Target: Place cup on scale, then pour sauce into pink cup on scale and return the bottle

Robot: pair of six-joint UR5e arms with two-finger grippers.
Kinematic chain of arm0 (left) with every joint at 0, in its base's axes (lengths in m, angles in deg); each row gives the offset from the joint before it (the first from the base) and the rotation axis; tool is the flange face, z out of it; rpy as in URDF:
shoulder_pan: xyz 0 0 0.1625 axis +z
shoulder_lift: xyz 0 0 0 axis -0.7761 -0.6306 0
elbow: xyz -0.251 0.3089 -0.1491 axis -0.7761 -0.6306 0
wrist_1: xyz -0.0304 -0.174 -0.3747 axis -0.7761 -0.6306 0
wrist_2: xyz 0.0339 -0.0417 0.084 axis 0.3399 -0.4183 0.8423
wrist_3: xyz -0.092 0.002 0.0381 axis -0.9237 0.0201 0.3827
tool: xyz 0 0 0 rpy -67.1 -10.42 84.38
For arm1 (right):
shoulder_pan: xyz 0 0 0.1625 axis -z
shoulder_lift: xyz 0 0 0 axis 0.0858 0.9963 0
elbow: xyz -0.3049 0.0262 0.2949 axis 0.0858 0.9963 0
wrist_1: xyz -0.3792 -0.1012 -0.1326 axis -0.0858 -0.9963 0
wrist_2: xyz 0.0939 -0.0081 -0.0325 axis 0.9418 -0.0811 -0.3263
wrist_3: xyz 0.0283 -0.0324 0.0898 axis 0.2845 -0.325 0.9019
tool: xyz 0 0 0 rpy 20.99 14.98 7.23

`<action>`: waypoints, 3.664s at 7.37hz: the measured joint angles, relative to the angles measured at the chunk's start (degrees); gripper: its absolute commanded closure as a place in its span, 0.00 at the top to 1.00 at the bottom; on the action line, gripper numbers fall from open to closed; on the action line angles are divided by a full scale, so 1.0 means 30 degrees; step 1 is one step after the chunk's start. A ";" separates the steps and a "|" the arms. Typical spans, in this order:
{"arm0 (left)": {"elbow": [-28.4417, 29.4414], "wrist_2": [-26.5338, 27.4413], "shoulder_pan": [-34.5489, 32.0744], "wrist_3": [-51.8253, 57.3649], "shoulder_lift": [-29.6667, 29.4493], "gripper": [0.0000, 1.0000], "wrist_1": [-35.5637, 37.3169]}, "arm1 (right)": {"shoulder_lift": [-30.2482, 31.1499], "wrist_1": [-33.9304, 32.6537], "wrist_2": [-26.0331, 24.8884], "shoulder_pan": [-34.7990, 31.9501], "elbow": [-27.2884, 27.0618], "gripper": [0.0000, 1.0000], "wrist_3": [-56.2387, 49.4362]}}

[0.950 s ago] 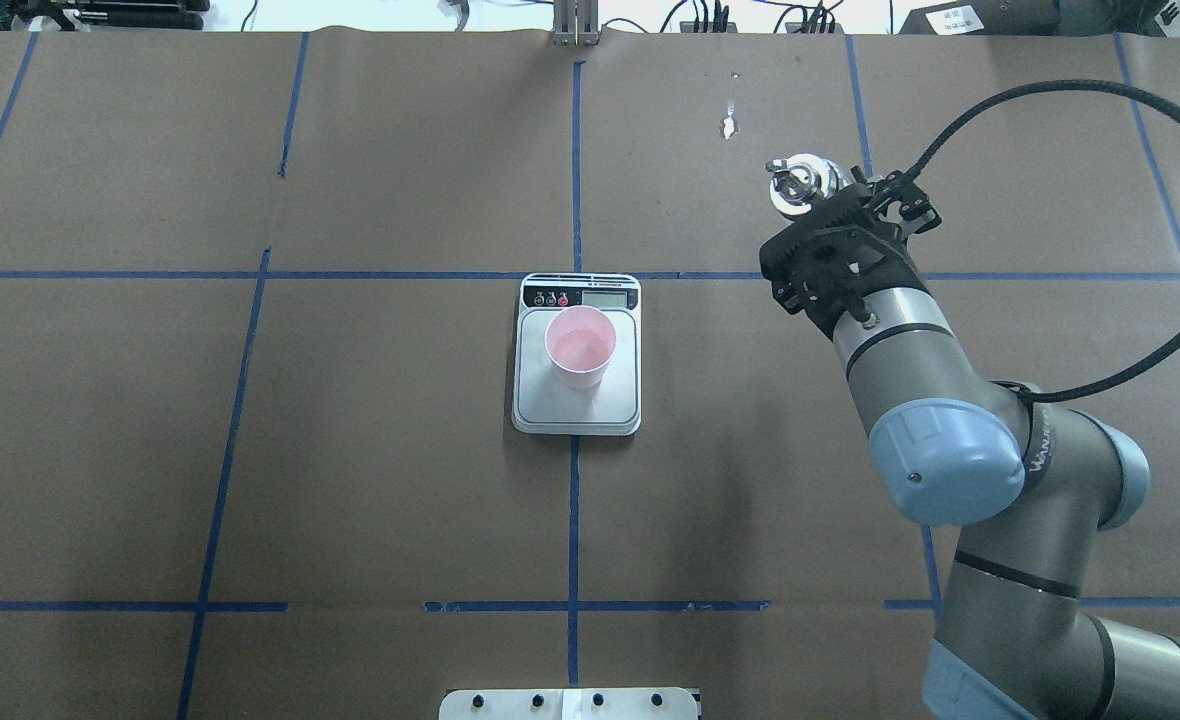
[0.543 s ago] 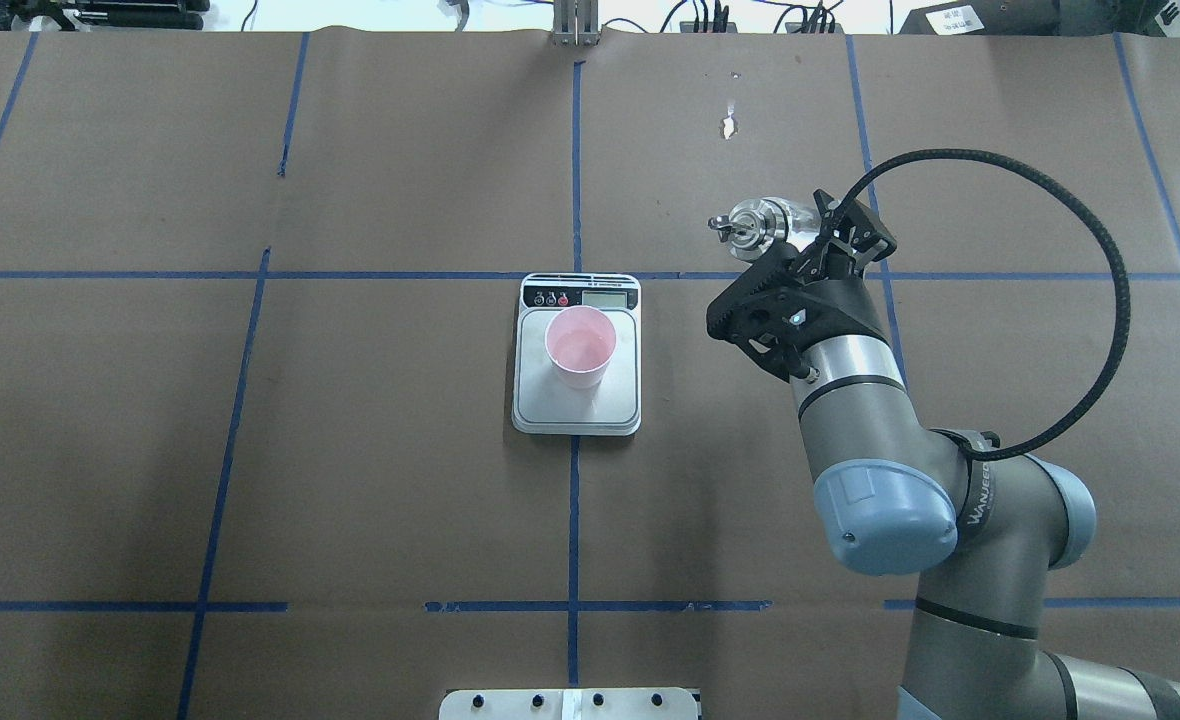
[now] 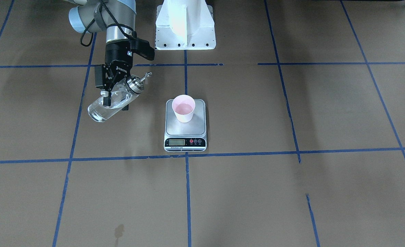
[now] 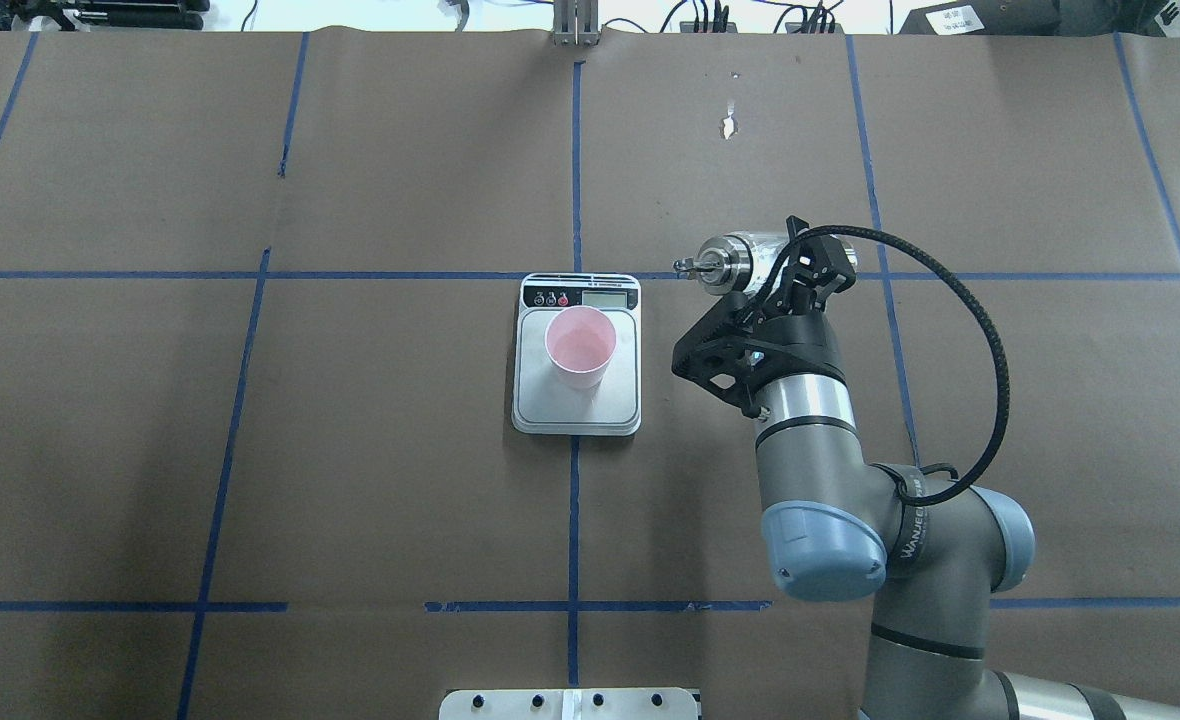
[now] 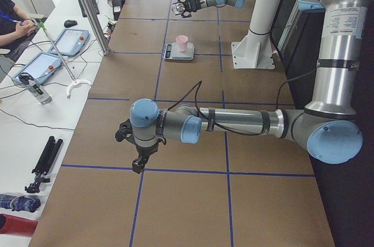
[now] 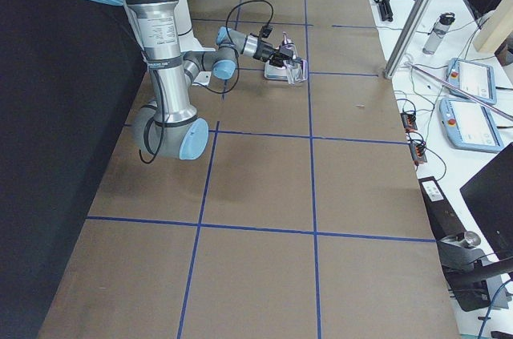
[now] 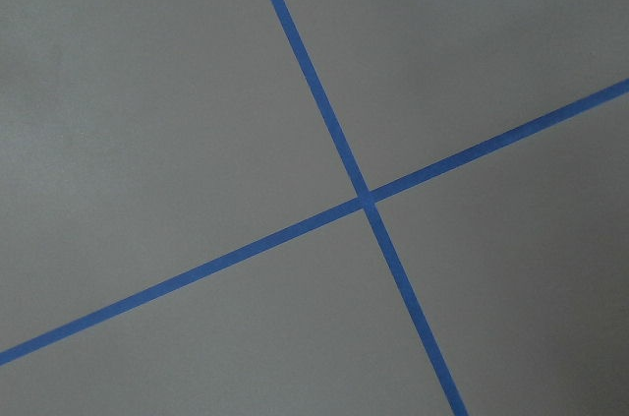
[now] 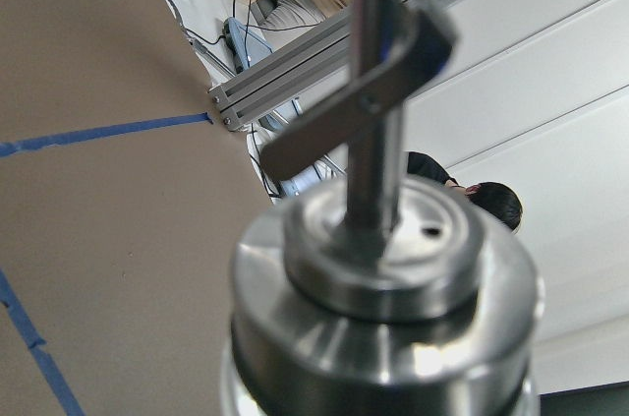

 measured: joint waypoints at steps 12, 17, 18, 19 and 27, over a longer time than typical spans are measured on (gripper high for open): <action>0.0032 0.0208 -0.0025 0.0063 -0.0294 1.00 -0.0298 | -0.2114 -0.1335 -0.4623 0.0221 0.3382 0.00 -0.7106; 0.0065 0.0232 -0.0042 0.0063 -0.0333 1.00 -0.0300 | -0.2386 -0.1878 -0.5639 0.0381 0.3814 0.00 -0.7984; 0.0087 0.0236 -0.0044 0.0063 -0.0375 1.00 -0.0294 | -0.2529 -0.1883 -0.5790 0.0409 0.3876 0.00 -0.8227; 0.0106 0.0237 -0.0044 0.0063 -0.0431 1.00 -0.0281 | -0.2644 -0.1879 -0.5855 0.0416 0.3899 0.00 -0.8333; 0.0125 0.0238 -0.0097 0.0063 -0.0499 1.00 -0.0268 | -0.2665 -0.1628 -0.5823 0.0401 0.3819 0.00 -0.8366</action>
